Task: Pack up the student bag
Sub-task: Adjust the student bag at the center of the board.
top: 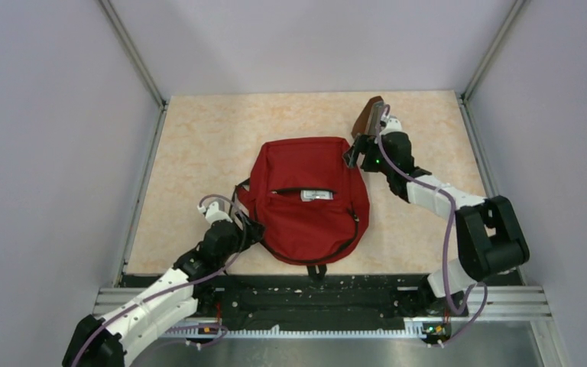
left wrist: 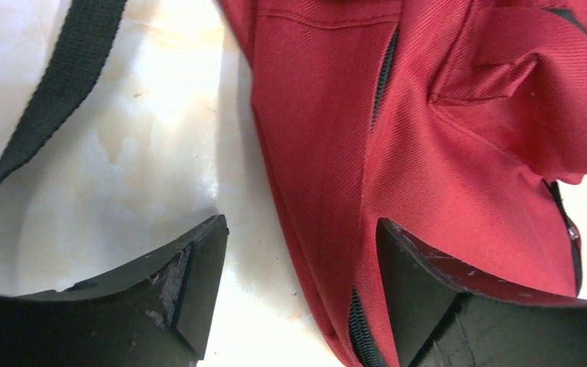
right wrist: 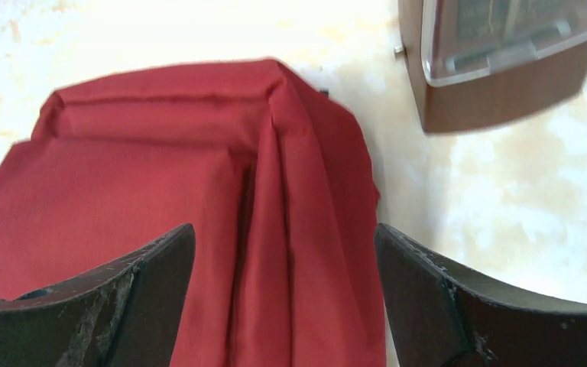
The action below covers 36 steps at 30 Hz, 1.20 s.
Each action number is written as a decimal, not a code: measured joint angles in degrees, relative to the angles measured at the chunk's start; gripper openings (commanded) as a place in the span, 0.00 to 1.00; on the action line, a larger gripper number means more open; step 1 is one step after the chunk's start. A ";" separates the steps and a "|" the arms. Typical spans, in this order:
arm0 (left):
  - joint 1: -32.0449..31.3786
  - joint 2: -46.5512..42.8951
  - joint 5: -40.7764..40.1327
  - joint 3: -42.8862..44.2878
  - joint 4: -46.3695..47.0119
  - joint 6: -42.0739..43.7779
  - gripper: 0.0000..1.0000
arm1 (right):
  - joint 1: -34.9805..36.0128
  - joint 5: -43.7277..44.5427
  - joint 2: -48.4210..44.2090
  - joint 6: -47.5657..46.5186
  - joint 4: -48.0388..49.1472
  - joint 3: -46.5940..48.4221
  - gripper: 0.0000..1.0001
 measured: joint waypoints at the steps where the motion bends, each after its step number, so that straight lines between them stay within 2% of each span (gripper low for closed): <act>1: 0.00 0.26 0.42 -0.46 1.46 -0.59 0.62 | -0.52 -1.09 2.03 0.07 1.16 1.29 0.84; 4: 0.33 2.40 1.38 -1.14 5.66 -1.81 0.39 | -1.33 -3.98 7.80 0.09 3.96 4.55 0.82; 6: 0.85 4.72 1.86 -1.16 8.46 -1.95 0.22 | -1.40 -6.10 11.37 0.00 5.60 5.92 0.75; 9: 2.97 9.53 3.54 -1.16 13.44 -1.46 0.01 | -1.40 -9.31 15.45 -0.15 7.76 6.54 0.35; 10: 3.93 11.02 4.15 -1.14 14.78 -1.42 0.00 | -1.40 -10.45 16.33 -0.09 8.52 6.58 0.21; 12: 7.04 14.71 6.23 -0.48 17.31 -0.13 0.00 | -1.40 -12.63 17.11 0.31 9.46 6.78 0.00; 18: 17.49 27.41 9.97 9.44 17.68 8.94 0.00 | -1.11 -12.44 14.58 3.19 12.28 0.87 0.00; 22: 23.85 37.64 12.17 19.50 18.75 15.30 0.00 | 1.77 -6.08 6.08 5.70 11.28 -7.85 0.00; 25: 26.58 46.36 14.16 28.11 19.37 20.17 0.00 | 8.24 1.57 -3.19 7.89 8.90 -14.69 0.00; 26: 27.12 48.96 14.75 30.71 19.47 21.68 0.07 | 10.56 3.45 -5.99 8.63 8.04 -16.52 0.00; 28: 27.69 53.22 16.15 35.30 18.99 24.41 0.28 | 16.31 7.06 -12.85 10.97 5.42 -20.48 0.00; 29: 27.78 54.80 16.98 37.35 18.18 25.81 0.41 | 18.18 7.98 -15.54 11.89 4.17 -21.79 0.03; 32: 27.96 57.48 18.03 42.71 14.47 29.77 0.66 | 22.16 10.34 -24.50 13.90 -0.70 -24.55 0.40; 34: 28.15 57.02 17.59 44.30 13.20 31.98 0.77 | 22.49 12.02 -29.94 13.25 -5.64 -24.74 0.59; 36: 28.24 55.19 16.39 44.76 12.15 33.92 0.79 | 22.47 13.86 -33.24 12.15 -8.79 -24.55 0.68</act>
